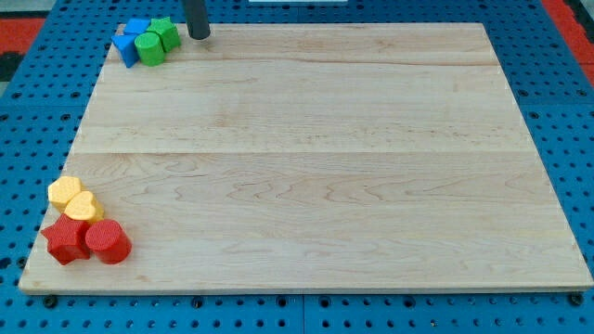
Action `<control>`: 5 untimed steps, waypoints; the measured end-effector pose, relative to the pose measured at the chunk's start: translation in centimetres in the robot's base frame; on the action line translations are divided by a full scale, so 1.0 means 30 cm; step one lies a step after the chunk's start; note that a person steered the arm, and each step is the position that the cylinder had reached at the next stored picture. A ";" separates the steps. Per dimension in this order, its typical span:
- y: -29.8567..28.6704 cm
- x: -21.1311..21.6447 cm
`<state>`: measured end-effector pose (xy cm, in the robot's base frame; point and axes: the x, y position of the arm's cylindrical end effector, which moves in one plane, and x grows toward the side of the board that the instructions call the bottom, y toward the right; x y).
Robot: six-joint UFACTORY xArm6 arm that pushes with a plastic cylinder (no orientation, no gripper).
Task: Push the blue cube towards the green circle
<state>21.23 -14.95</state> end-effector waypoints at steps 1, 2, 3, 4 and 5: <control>0.000 0.000; 0.000 -0.015; 0.052 0.035; 0.103 0.165; 0.035 0.298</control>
<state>30.16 -13.90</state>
